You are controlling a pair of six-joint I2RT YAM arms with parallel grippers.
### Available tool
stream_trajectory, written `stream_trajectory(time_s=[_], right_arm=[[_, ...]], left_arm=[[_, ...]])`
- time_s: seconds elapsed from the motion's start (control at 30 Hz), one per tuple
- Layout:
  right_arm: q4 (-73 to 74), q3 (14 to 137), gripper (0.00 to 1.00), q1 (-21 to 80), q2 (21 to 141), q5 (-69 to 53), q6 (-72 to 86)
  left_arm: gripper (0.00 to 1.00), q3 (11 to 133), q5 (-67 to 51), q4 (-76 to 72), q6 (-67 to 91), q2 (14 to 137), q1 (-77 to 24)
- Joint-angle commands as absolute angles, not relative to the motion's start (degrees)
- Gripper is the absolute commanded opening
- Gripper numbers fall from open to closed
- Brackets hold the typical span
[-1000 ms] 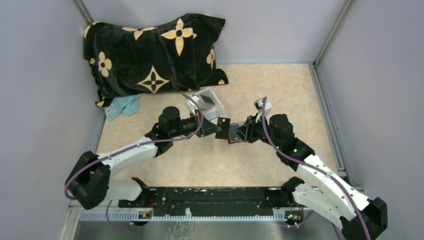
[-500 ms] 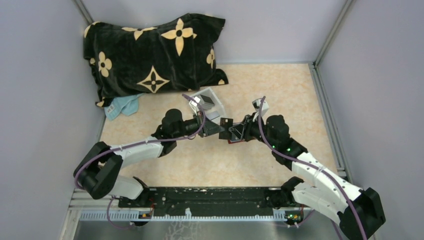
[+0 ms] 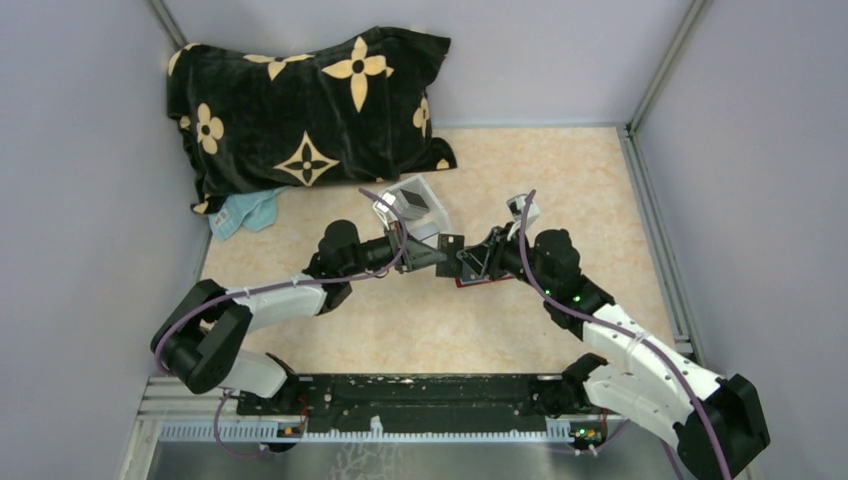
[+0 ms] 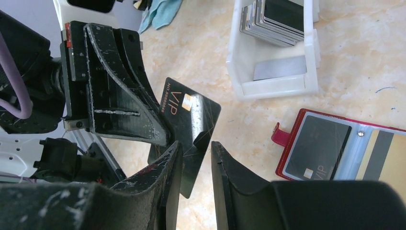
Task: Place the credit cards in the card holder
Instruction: Pick up the credit card from the storage box.
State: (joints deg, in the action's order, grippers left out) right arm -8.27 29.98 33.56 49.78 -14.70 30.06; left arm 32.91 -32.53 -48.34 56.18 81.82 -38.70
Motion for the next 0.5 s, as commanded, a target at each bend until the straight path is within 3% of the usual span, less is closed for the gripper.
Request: stream_trajectory(time_s=[0.0,0.47], right_arm=[[-12.88,29.63,0.29,33.14,49.96,-15.65,30.55],[-15.47,28.84,0.36,32.63,52.64,-18.79,31.91]], left_arm=[[0.00,31.52,-35.72,-54.06,57.93,82.19,-37.61],[0.00,30.59,-38.91,-60.40,60.67,85.34,-36.22]])
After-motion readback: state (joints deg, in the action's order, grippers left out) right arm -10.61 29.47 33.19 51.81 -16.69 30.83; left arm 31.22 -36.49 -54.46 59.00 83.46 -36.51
